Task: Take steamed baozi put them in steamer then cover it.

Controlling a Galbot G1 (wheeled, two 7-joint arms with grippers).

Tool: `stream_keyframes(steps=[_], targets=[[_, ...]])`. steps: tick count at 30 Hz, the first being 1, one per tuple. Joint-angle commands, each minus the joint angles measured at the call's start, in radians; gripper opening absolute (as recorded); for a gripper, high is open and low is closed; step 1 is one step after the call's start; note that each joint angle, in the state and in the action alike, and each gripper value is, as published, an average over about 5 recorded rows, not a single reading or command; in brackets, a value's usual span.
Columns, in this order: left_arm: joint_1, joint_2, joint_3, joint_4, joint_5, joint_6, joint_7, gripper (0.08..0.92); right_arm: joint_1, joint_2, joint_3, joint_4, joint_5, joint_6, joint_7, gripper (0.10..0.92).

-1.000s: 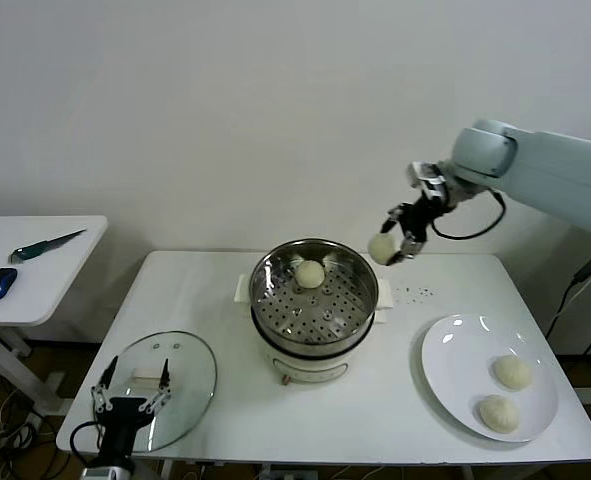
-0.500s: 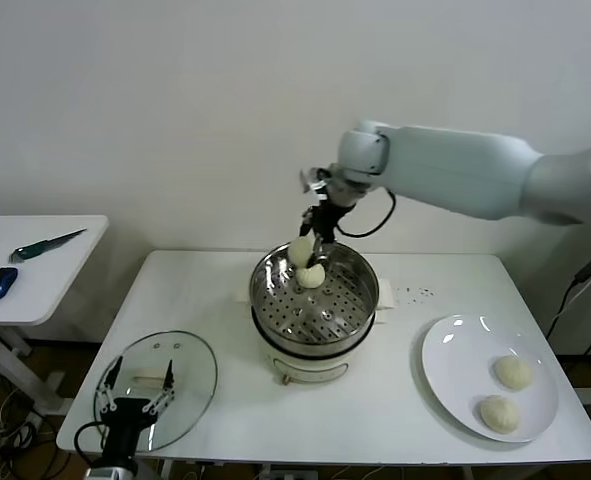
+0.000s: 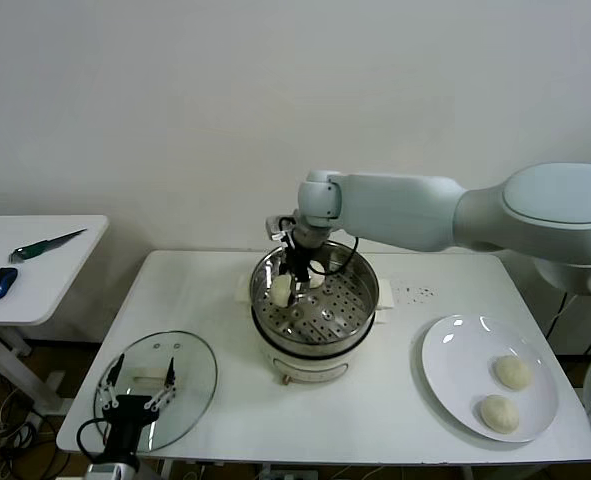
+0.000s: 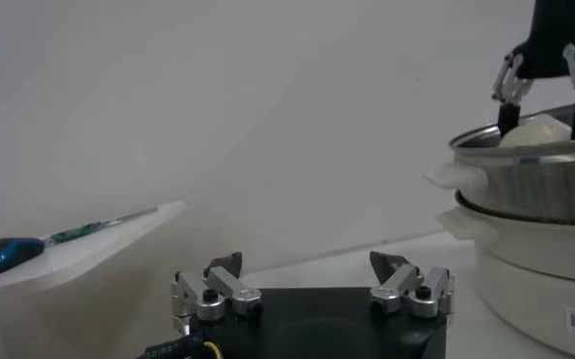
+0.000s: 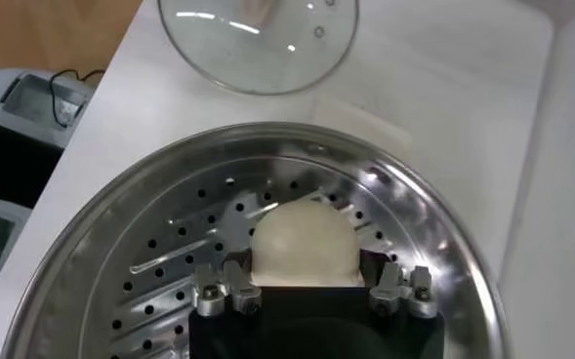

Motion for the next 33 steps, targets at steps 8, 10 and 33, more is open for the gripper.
stream_keyframes(steps=[8,10,33], targets=[[-0.008,-0.006,-0.001,0.005,0.003,0.003,-0.002,0.823,-0.038,0.012,0.011,0.006,-0.031,-0.010,0.016,0.812],[-0.010,-0.008,-0.001,0.003,0.003,0.004,-0.002,0.823,-0.016,-0.010,0.019,0.024,-0.030,-0.010,0.013,0.820],[0.000,-0.018,-0.017,0.004,0.002,0.008,-0.010,0.823,0.342,-0.938,-0.149,0.562,-0.313,0.100,-0.140,0.823]])
